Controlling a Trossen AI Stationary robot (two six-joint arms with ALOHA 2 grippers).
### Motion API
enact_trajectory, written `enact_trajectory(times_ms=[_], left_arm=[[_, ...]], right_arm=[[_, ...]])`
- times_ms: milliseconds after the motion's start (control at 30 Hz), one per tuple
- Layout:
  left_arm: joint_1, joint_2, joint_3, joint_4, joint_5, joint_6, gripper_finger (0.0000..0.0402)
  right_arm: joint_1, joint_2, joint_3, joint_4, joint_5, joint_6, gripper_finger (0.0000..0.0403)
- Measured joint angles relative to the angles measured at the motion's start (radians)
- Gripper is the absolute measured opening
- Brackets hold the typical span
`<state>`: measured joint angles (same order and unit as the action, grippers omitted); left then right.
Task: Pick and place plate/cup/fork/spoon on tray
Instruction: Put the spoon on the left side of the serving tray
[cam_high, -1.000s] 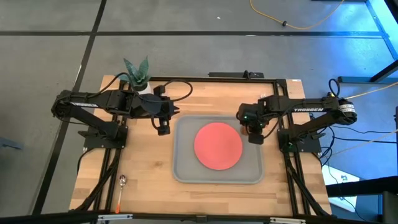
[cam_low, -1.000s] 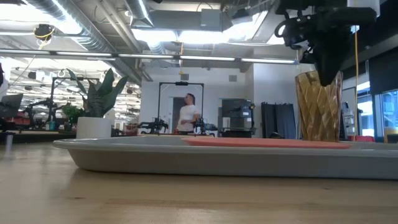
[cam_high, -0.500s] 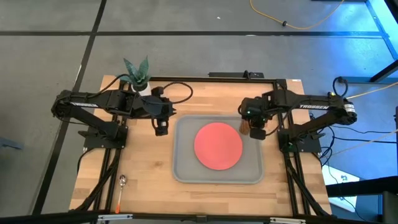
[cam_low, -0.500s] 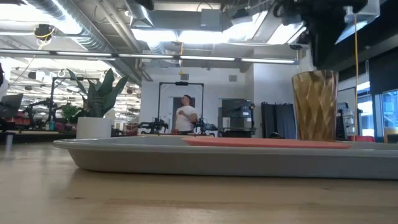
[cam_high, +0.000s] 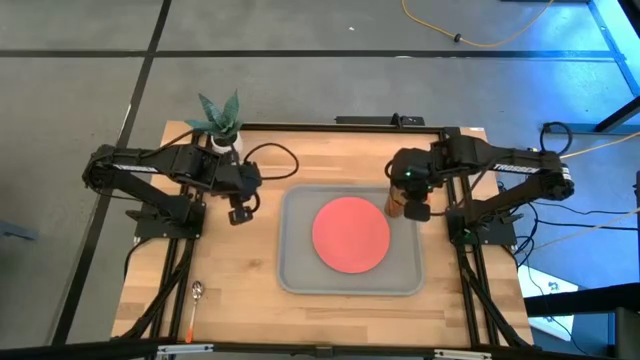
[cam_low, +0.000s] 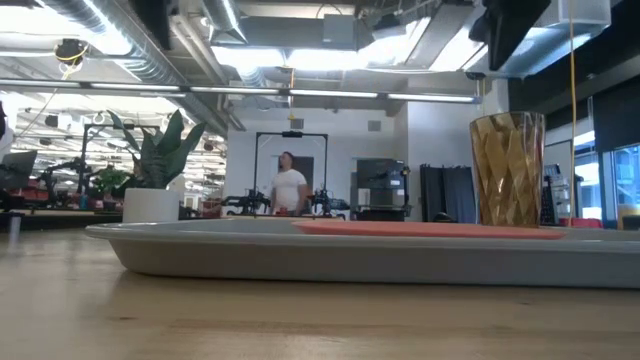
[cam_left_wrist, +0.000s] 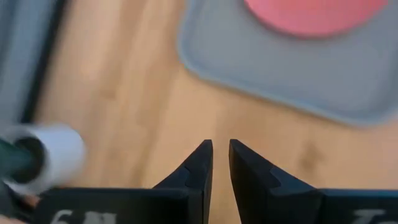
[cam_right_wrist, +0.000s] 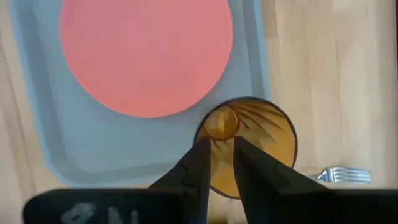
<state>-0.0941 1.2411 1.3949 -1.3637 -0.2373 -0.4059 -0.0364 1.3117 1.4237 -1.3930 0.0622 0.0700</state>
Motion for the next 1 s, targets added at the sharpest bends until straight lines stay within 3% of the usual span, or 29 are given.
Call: enact_trajectory(times_ms=[133, 300, 500, 600, 800, 1000], left_arm=[[-0.019, 0.0, -0.033, -0.037, 0.163, -0.15, 0.0047], [-0.069, 0.0, -0.114, -0.086, 0.29, -0.378, 0.0047], [-0.199, 0.0, -0.272, -0.087, 0.413, -0.794, 0.0047], [-0.283, 0.0, -0.348, -0.084, 0.474, -0.928, 0.0047], [-0.463, 0.0, -0.471, 0.087, 0.6, -1.196, 0.0047], [-0.648, 0.0, -0.517, 0.324, 0.558, -1.362, 0.0047]], right_arm=[[0.019, 0.0, 0.031, 0.004, 0.0, -0.008, 0.0071], [0.034, 0.0, 0.047, 0.014, 0.0, -0.026, 0.0071], [0.039, 0.0, 0.047, 0.015, 0.0, -0.027, 0.0072], [0.039, 0.0, 0.047, 0.016, 0.0, -0.034, 0.0072], [0.039, 0.0, 0.047, 0.036, 0.0, -0.081, 0.0072], [0.039, 0.0, 0.047, 0.086, -0.001, -0.109, 0.0072]])
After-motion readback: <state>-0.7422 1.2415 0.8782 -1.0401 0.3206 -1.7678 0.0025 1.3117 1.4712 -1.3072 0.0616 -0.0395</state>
